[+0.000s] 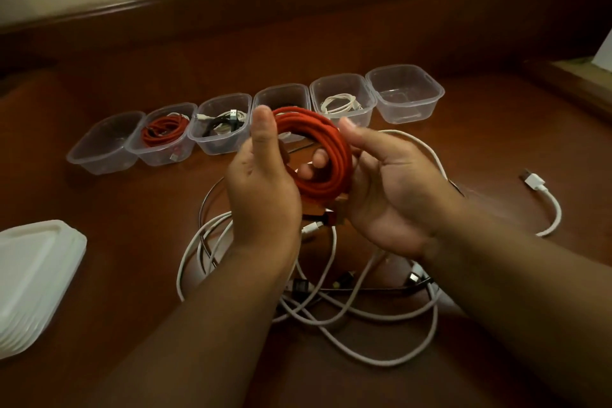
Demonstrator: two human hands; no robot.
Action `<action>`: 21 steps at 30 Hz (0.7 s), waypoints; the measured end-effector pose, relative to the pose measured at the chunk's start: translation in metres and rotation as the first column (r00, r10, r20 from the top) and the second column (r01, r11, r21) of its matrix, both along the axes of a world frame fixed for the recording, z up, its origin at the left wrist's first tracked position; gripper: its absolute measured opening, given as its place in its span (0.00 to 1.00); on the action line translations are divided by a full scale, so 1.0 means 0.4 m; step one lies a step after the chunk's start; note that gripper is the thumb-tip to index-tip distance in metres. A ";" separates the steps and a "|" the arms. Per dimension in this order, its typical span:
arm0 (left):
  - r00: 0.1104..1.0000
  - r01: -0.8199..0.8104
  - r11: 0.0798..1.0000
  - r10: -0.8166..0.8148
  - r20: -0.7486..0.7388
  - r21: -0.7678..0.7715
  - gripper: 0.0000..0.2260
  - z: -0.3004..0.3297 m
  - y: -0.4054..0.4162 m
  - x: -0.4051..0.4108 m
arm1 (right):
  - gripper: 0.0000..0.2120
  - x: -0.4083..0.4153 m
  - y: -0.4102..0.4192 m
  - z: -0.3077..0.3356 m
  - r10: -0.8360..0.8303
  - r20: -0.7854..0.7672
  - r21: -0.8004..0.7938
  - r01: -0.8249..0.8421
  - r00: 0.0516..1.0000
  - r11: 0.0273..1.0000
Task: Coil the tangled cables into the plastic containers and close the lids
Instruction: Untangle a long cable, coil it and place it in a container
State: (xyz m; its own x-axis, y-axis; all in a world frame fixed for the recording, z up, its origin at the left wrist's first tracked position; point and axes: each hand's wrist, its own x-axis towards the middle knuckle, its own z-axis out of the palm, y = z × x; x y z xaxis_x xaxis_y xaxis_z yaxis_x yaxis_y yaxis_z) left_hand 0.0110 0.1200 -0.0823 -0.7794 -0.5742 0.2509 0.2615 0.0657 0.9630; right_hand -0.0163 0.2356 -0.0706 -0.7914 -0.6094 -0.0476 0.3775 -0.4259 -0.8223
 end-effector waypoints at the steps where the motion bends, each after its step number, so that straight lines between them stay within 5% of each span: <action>1: 1.000 0.000 1.000 0.000 0.019 0.021 0.25 -0.002 0.007 0.000 | 0.21 0.006 -0.008 -0.003 -0.045 -0.003 0.007 0.045 0.999 0.999; 6: 0.994 0.104 0.994 -0.103 0.048 -0.034 0.25 -0.006 0.053 0.020 | 0.23 0.032 -0.017 -0.003 -0.402 -0.076 0.114 0.408 0.913 0.906; 10: 0.968 0.252 0.956 -0.249 0.036 -0.151 0.22 -0.006 0.065 0.028 | 0.18 0.006 0.019 0.031 -0.519 -0.110 0.130 0.530 0.848 0.838; 17: 0.932 0.341 0.861 -0.363 0.014 -0.378 0.15 -0.010 0.007 0.010 | 0.17 -0.061 0.068 0.042 -0.362 -0.441 0.271 0.507 0.821 0.818; 21: 0.913 0.341 0.709 -0.406 0.038 -0.617 0.18 -0.016 0.004 0.015 | 0.15 -0.053 0.071 0.044 -0.177 -0.564 0.406 0.457 0.807 0.791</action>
